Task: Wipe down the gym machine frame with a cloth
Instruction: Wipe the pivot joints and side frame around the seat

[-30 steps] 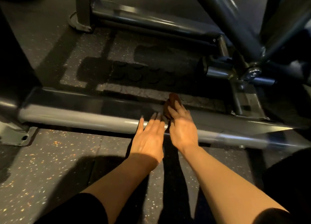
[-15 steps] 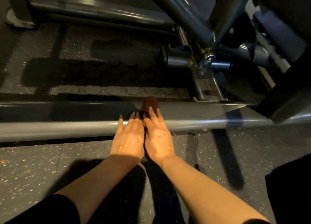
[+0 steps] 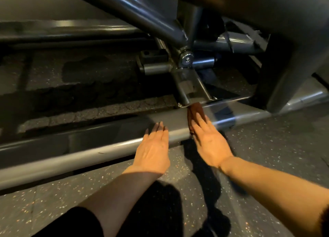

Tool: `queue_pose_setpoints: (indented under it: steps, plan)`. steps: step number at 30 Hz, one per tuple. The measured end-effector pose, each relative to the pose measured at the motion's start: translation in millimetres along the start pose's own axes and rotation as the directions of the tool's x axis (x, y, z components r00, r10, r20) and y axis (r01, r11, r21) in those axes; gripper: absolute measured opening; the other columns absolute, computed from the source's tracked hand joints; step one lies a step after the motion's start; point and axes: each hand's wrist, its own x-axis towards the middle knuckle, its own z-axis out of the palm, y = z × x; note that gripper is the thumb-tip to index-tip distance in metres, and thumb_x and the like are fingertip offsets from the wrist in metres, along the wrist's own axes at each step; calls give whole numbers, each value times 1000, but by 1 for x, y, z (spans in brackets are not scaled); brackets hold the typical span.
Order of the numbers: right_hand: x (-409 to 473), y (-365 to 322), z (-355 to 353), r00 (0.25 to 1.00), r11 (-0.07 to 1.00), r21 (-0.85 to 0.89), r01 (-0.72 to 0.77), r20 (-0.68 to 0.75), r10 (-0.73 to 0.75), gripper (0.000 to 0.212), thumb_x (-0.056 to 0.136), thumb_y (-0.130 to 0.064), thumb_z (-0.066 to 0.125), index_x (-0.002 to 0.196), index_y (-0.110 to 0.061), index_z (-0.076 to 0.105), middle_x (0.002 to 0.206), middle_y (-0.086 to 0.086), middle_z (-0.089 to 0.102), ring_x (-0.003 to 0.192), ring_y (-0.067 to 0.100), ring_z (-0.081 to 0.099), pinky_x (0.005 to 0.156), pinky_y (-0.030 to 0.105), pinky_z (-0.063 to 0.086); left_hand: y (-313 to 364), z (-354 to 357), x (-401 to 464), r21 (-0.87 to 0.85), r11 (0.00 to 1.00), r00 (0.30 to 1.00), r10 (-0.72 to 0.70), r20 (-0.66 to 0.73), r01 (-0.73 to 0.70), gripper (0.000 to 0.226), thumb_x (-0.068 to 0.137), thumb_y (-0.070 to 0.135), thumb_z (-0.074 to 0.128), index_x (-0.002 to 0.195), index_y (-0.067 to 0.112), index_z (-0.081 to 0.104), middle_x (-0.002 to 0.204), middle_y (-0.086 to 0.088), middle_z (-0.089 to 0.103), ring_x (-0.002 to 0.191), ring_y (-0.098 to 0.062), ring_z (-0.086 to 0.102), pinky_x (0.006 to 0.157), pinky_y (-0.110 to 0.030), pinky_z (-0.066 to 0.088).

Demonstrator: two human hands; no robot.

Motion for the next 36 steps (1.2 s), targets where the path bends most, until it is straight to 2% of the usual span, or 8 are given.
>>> queue_pose_setpoints:
  steps: [3, 8, 17, 23, 27, 30, 33, 36]
  plan:
    - [11, -37, 6, 993, 997, -43, 67, -93, -70, 49, 93, -16, 59, 138, 1, 49, 151, 21, 37, 141, 37, 33, 114, 37, 15, 7, -1, 10, 47, 995, 993, -92, 73, 89, 71, 94, 15, 49, 154, 7, 12, 162, -12, 9, 150, -23, 7, 122, -35, 8]
    - [35, -45, -1, 974, 973, -61, 223, 54, -220, 47, 104, -25, 33, 150, -12, 33, 163, 3, 9, 150, 18, 0, 119, 29, -2, 18, -1, 17, 111, 981, 979, -173, 108, 161, 68, 93, 22, 52, 152, 7, 20, 161, -16, 9, 149, -25, 9, 121, -39, 12]
    - [11, -29, 25, 975, 994, 79, -75, -204, 90, 48, 95, -10, 54, 142, -3, 45, 155, 16, 31, 146, 35, 23, 118, 41, 20, 9, 20, 8, 33, 992, 993, -120, -20, 121, 74, 94, 14, 47, 154, 7, 5, 162, -12, -1, 150, -23, -1, 122, -38, -2]
    - [4, -108, 68, 960, 959, -88, 268, -58, -273, 56, 93, -16, 52, 144, 0, 39, 154, 22, 28, 145, 38, 21, 120, 48, 17, -56, 24, -64, 10, 993, 972, -112, -207, 117, 81, 67, 1, 67, 143, -2, 39, 150, -20, 38, 143, -25, 25, 120, -37, 7]
    - [0, -160, 73, 933, 932, 78, 353, 38, -357, 72, 90, -19, 57, 152, -7, 22, 161, 13, 13, 148, 35, 11, 116, 54, 23, -110, 6, -108, -43, 885, 825, -449, -343, 464, 86, 66, -8, 73, 143, -6, 36, 152, -26, 30, 144, -33, 22, 121, -43, 12]
    - [1, -200, 75, 851, 840, 185, 510, 35, -524, 74, 92, -14, 46, 156, -11, 8, 163, 7, 3, 150, 30, 0, 116, 50, 7, -129, 1, -125, -125, 772, 702, -623, -345, 624, 82, 77, -9, 64, 149, -3, 26, 158, -19, 16, 148, -28, 10, 120, -45, 11]
    - [8, -245, 88, 784, 769, 227, 598, 32, -620, 73, 96, -16, 45, 156, -10, 4, 164, 6, 0, 150, 28, -3, 113, 42, -9, -139, 7, -141, -139, 754, 702, -651, -289, 642, 84, 83, -5, 58, 153, 6, 13, 161, -9, 2, 146, -12, -6, 121, -36, -4]
    - [14, -274, 98, 743, 731, 209, 650, 27, -669, 66, 100, -24, 39, 155, -6, 7, 163, 10, 3, 150, 29, -2, 121, 39, -5, -149, 9, -151, -159, 746, 687, -661, -303, 647, 77, 94, 14, 57, 154, 14, 7, 161, -2, 1, 145, -5, -7, 119, -31, -10]
